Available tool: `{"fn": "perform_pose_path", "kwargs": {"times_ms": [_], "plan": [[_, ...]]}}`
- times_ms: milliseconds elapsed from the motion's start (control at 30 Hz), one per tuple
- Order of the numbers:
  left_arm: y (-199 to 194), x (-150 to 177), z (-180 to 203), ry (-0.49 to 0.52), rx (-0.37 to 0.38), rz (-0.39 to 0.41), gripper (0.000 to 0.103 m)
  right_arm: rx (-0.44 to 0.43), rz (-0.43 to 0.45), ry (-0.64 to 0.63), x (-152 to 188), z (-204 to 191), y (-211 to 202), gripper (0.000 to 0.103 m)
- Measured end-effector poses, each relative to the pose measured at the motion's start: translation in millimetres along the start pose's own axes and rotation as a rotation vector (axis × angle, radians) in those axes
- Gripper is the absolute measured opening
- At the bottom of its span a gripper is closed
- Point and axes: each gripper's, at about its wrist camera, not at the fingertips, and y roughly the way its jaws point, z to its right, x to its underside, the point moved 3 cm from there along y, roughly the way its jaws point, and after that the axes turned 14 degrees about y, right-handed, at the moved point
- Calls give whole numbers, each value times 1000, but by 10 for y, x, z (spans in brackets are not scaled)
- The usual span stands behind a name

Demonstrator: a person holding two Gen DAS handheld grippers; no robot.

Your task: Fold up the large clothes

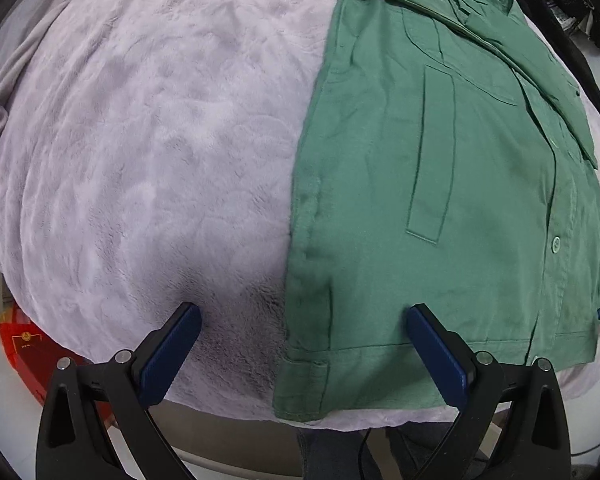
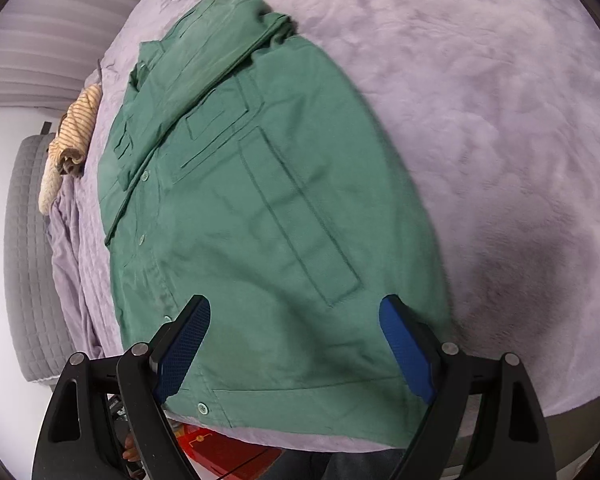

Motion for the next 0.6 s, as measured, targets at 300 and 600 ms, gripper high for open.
{"fn": "perform_pose_path", "kwargs": {"times_ms": [300,600], "plan": [[-12,17,313,75,121,-26,103,5,98,156,-53,634,-347,89],[44,51,556,113,191,-47,103,-227,-118,237,241,599,43,89]]}}
